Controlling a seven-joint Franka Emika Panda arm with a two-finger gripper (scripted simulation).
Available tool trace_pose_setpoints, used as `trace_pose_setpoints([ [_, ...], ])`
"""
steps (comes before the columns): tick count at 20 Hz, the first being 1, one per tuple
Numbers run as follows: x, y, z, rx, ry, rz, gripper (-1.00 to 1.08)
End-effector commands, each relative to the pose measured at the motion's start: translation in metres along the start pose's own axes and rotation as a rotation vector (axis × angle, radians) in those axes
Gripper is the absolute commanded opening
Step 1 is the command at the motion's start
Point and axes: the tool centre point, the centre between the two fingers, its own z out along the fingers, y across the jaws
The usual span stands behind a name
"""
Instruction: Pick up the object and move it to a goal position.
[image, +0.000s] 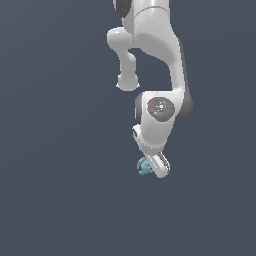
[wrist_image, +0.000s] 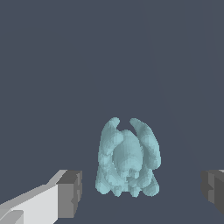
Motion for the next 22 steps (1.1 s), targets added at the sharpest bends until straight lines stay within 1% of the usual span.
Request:
trace_pose_setpoints([
  [1, -0.002, -0.002, 0.001, 0.001, 0.000, 0.026, 1.00],
  [11, -0.004, -0.004, 0.006, 0.001, -0.001, 0.044, 1.00],
  [19, -0.004, -0.002, 0.044, 0.001, -0.001, 0.048, 1.00],
  [22, -0.004, -0.003, 0.052, 0.001, -0.001, 0.049, 1.00],
])
